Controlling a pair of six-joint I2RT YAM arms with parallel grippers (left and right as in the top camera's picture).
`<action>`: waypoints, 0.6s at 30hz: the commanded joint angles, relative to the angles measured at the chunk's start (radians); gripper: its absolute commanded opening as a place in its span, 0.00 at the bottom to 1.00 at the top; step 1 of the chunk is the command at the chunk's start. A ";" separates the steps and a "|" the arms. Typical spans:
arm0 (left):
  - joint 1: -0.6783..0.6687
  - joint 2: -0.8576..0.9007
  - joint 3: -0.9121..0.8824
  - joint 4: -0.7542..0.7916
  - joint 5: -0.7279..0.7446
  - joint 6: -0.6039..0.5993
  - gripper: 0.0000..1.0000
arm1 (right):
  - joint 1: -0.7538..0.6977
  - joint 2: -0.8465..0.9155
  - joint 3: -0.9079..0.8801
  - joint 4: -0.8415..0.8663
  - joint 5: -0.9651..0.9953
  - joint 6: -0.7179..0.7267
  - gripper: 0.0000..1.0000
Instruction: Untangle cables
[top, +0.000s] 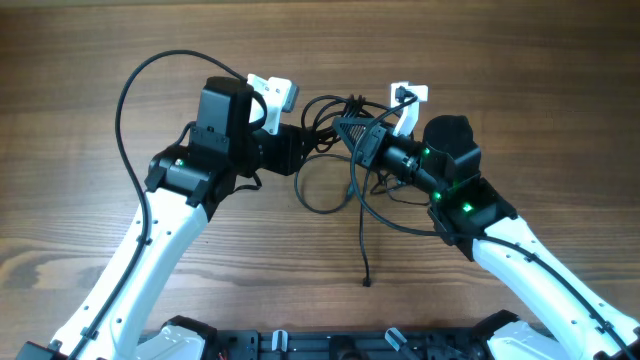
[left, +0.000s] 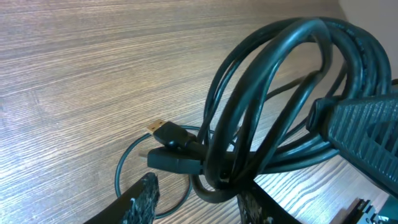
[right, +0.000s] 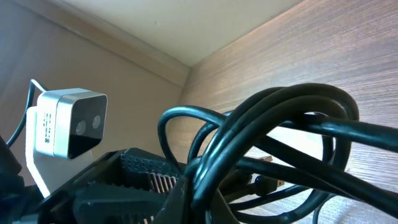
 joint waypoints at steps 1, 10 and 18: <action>0.009 -0.009 0.004 0.008 -0.099 -0.018 0.43 | 0.000 -0.011 0.009 0.000 -0.035 0.001 0.04; 0.009 -0.009 0.004 0.008 -0.126 -0.018 0.43 | 0.000 -0.011 0.009 -0.003 -0.058 0.000 0.04; 0.009 -0.007 0.004 0.008 -0.129 -0.018 0.44 | 0.000 -0.011 0.009 -0.002 -0.078 0.000 0.04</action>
